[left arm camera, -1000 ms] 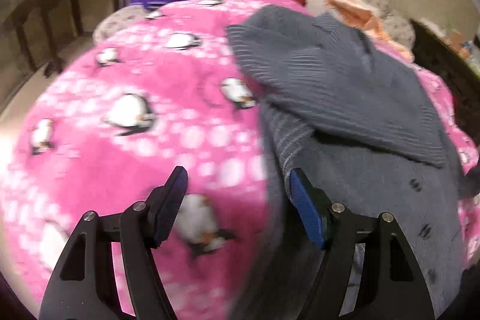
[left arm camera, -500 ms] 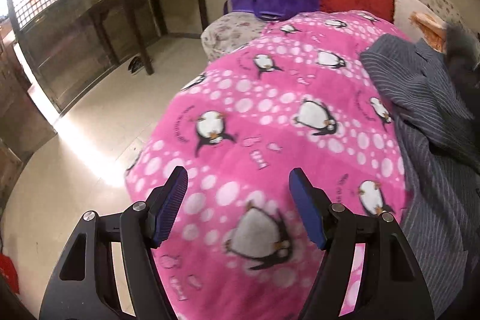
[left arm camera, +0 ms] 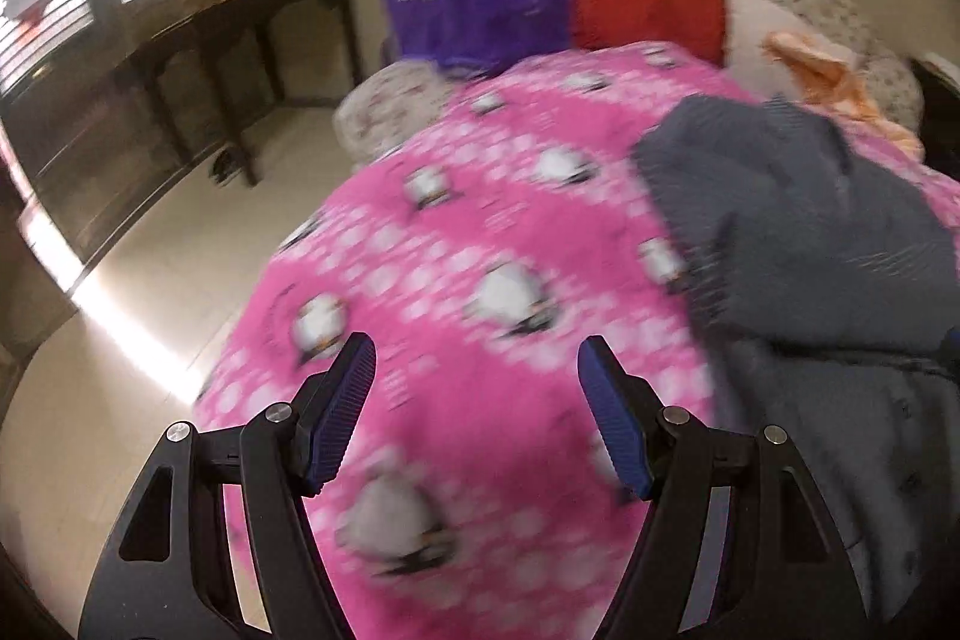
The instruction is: Fold large clothes
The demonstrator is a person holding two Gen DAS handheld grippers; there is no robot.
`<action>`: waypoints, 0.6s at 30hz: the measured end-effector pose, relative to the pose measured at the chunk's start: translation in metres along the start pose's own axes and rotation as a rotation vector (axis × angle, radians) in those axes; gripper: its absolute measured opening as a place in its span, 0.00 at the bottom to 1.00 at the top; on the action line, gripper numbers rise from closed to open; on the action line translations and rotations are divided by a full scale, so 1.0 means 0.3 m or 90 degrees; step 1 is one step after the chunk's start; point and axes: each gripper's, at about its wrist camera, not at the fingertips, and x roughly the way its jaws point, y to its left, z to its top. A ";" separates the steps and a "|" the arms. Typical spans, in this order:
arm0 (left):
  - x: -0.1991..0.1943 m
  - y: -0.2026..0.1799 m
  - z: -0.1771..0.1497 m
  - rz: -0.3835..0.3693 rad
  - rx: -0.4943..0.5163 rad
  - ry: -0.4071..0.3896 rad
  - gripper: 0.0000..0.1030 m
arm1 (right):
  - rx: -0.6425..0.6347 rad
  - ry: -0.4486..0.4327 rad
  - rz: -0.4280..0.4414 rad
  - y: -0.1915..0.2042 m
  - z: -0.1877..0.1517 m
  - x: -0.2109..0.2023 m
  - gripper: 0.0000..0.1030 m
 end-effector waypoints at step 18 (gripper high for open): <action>0.147 -0.215 -0.185 -0.115 0.015 0.089 0.68 | -0.093 0.265 -0.072 -0.417 0.165 0.212 0.50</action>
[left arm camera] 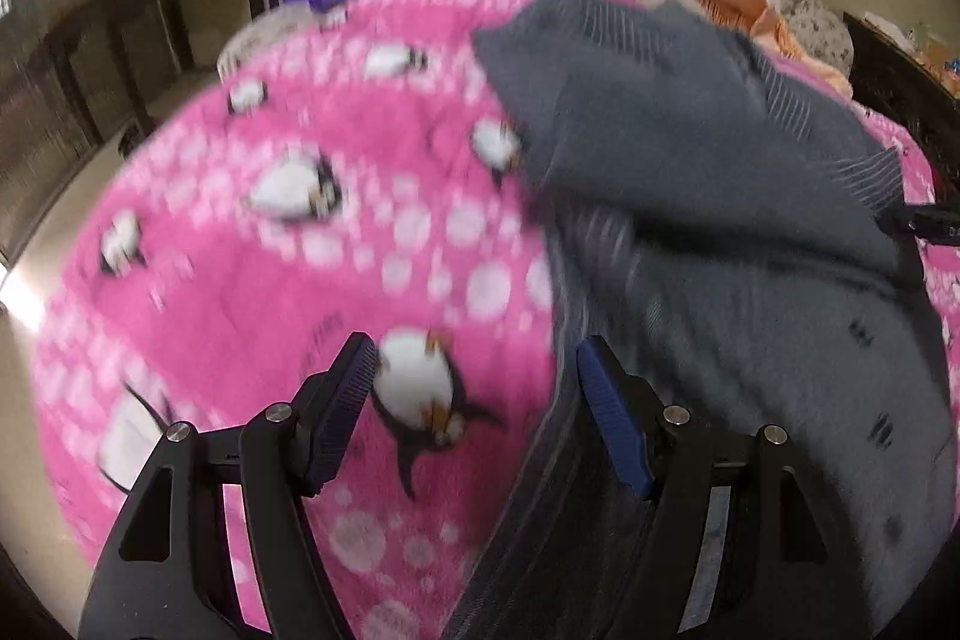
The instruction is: Fold large clothes
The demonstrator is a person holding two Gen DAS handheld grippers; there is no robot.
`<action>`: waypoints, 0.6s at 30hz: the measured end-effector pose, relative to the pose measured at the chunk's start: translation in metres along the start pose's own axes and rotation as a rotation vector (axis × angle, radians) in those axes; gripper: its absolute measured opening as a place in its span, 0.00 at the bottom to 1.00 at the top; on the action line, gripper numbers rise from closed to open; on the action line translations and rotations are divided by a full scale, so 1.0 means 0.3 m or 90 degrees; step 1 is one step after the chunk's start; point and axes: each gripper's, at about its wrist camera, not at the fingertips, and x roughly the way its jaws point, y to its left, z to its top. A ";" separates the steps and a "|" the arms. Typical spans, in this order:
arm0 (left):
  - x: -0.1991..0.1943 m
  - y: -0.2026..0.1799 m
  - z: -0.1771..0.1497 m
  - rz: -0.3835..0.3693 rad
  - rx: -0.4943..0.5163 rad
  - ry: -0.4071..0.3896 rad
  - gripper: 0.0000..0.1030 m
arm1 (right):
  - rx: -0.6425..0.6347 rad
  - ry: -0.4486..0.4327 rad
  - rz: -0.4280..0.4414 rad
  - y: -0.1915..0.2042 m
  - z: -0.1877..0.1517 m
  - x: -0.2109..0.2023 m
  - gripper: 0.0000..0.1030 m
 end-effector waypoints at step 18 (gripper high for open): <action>0.015 -0.009 -0.034 -0.006 0.011 -0.032 0.78 | 0.020 -0.129 0.065 -0.066 -0.227 -0.244 0.54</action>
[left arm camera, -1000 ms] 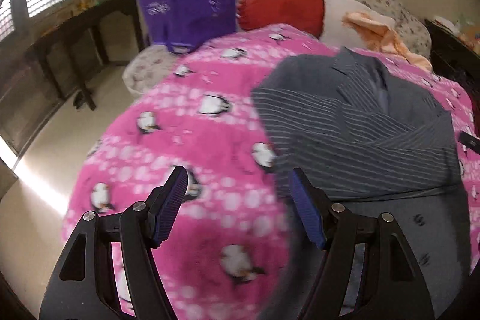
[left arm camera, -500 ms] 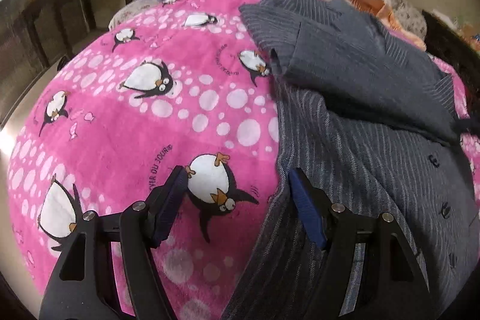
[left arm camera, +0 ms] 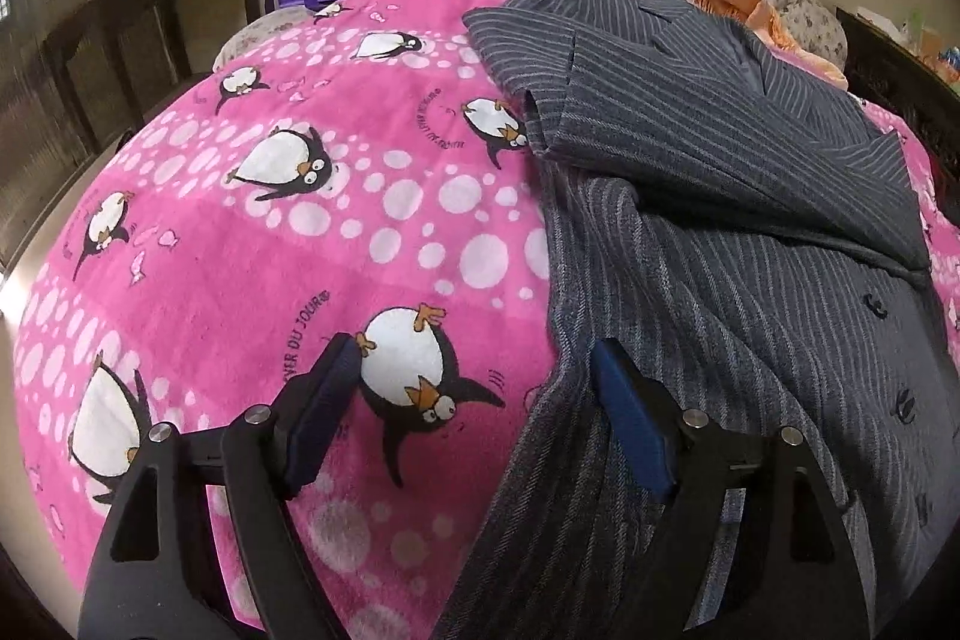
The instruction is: Fold large clothes
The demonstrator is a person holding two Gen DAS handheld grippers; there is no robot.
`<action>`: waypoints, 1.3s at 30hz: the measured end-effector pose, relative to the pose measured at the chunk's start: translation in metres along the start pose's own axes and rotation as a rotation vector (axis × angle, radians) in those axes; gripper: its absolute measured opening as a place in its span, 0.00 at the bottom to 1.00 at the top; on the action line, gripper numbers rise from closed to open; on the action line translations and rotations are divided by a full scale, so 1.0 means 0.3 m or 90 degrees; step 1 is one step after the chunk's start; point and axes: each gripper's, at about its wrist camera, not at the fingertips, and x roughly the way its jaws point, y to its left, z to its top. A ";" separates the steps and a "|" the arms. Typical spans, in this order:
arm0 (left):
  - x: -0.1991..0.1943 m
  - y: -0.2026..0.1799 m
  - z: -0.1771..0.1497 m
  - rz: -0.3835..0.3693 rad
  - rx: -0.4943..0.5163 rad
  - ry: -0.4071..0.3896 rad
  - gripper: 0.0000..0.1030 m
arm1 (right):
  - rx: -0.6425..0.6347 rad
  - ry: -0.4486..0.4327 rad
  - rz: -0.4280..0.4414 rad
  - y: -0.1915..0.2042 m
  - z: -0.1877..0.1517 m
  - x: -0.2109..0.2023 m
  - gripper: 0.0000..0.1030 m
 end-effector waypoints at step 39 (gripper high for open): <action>-0.007 0.004 -0.014 -0.009 -0.011 -0.008 0.79 | -0.102 0.236 0.175 0.388 -0.208 0.087 0.62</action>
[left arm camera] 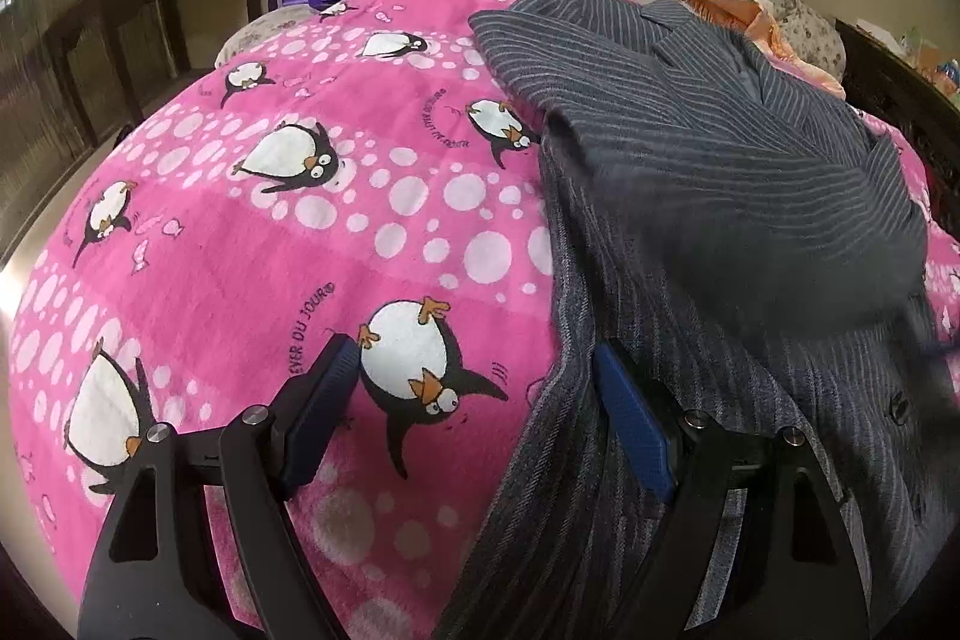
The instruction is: Fold large clothes
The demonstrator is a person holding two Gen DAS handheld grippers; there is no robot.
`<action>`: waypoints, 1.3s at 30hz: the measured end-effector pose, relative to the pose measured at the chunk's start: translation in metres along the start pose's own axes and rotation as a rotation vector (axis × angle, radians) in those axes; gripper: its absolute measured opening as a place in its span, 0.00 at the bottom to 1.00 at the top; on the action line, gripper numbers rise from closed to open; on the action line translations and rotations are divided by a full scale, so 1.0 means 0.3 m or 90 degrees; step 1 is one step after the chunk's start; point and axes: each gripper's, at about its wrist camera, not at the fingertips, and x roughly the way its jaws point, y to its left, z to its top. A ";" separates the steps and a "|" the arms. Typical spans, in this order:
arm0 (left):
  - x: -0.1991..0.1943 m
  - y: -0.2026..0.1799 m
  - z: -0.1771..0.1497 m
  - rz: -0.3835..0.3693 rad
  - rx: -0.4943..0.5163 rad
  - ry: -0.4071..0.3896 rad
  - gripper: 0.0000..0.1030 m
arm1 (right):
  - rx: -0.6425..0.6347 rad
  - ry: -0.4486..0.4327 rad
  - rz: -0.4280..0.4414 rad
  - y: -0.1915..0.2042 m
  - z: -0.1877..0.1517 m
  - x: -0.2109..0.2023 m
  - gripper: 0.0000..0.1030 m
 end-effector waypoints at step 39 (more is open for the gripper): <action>0.105 -0.240 0.115 -0.078 0.066 0.013 0.78 | 0.179 -0.274 -0.207 -0.468 -0.089 -0.098 0.54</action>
